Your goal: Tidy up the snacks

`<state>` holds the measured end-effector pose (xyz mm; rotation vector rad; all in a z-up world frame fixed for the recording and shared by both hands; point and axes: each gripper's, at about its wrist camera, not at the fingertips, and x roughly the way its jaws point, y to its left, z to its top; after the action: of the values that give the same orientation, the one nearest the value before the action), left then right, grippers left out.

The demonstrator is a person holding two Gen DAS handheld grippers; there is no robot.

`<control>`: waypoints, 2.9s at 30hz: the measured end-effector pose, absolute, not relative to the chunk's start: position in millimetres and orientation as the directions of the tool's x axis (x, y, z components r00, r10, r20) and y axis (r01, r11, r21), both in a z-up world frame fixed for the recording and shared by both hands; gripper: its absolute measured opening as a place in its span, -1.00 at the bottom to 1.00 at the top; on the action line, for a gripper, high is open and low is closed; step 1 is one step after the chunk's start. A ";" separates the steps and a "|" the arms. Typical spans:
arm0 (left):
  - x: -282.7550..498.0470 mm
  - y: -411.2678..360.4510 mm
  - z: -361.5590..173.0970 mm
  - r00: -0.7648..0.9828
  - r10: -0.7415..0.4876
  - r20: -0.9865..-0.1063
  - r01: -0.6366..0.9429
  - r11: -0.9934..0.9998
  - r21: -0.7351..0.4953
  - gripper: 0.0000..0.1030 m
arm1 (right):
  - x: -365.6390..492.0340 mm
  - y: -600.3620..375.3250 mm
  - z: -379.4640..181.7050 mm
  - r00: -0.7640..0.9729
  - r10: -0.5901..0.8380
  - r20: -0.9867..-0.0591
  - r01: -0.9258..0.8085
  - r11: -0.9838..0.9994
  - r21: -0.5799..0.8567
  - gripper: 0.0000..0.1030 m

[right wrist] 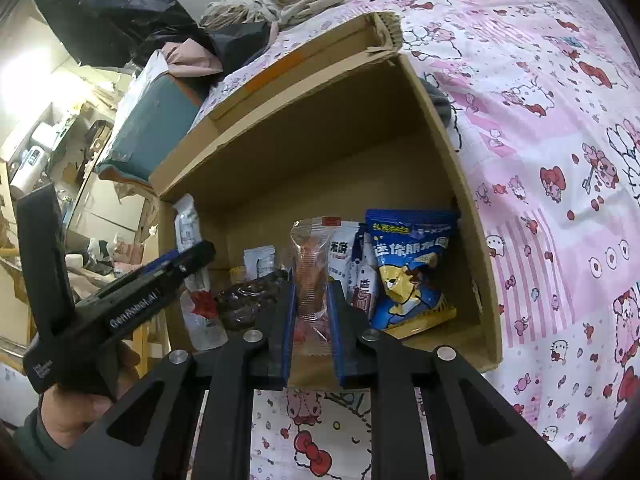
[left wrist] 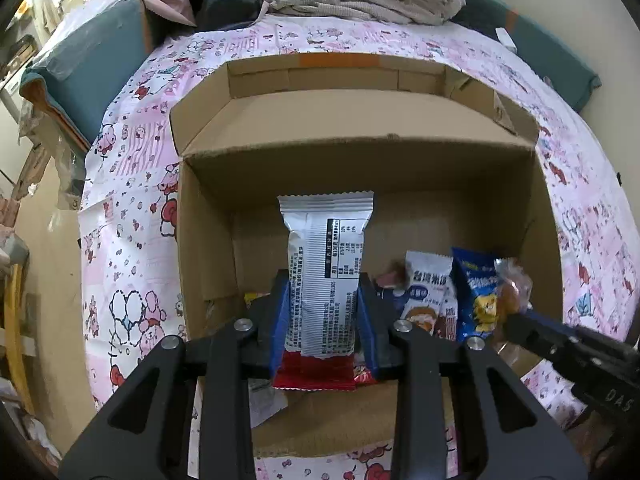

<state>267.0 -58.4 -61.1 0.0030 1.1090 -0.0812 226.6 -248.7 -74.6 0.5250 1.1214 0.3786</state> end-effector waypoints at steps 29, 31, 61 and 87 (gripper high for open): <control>137.0 -11.2 19.5 0.654 -0.045 -0.755 0.017 0.999 -0.044 0.59 | 127.8 -250.0 26.0 0.699 0.368 -0.614 -0.093 0.897 0.431 0.95; 125.5 -5.2 23.1 0.668 -0.054 -0.742 0.009 0.998 -0.064 0.59 | 116.6 -249.7 29.4 0.710 0.354 -0.608 -0.092 0.904 0.418 0.95; 82.3 7.6 9.9 0.736 -0.033 -0.676 -0.024 0.997 -0.075 1.00 | 77.1 -215.9 3.5 0.749 0.217 -0.626 -0.104 0.972 0.213 1.00; 81.7 -0.1 10.7 0.736 -0.048 -0.676 -0.004 0.997 -0.075 1.00 | 75.3 -214.5 4.5 0.750 0.210 -0.627 -0.101 0.973 0.206 1.00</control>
<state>81.7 -0.1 10.7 -0.0735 0.7439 -0.0243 75.3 -214.5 4.5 0.1634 0.7029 0.1707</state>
